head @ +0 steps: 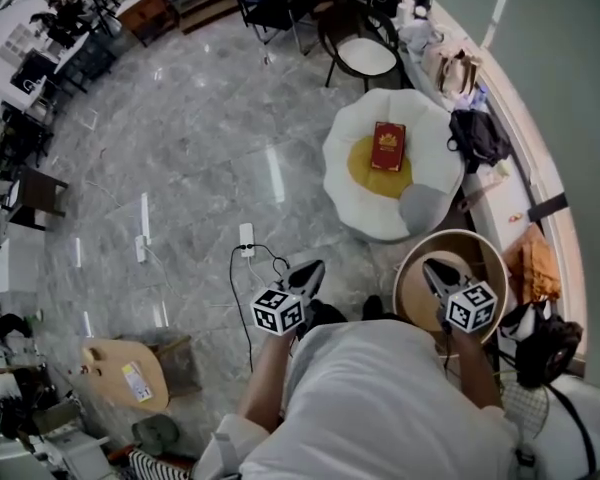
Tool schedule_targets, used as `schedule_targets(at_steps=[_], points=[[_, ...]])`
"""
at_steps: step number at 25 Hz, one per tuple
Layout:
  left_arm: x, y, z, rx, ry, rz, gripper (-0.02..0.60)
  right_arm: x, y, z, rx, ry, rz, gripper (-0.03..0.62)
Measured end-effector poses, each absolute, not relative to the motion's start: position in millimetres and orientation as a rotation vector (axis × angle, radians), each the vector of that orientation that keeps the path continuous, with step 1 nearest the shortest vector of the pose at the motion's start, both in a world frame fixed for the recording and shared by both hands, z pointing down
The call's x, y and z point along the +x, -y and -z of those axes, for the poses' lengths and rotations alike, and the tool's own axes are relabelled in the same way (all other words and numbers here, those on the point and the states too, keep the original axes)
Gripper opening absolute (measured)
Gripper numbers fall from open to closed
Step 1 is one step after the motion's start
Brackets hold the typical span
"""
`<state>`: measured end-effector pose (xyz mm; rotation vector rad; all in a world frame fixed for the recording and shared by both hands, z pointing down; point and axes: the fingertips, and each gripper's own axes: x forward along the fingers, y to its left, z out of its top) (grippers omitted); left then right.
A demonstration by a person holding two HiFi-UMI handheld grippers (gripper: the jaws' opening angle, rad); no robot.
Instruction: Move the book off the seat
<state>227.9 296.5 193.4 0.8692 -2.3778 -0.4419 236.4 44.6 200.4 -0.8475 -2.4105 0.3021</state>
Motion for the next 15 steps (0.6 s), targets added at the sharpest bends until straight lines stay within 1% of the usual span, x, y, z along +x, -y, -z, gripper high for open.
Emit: schedule_targets(at_steps=[6, 15], points=[[215.0, -299.2, -193.3, 0.862, 2.367, 0.418, 0.002, 230.3, -51.9, -207.2, -0.848, 2.382, -0.328, 0.058], [159.6, -324.9, -198.8, 0.96, 2.321, 0.385, 0.002, 189.1, -78.6, -210.6, -0.737, 2.424, -0.355, 0.058]])
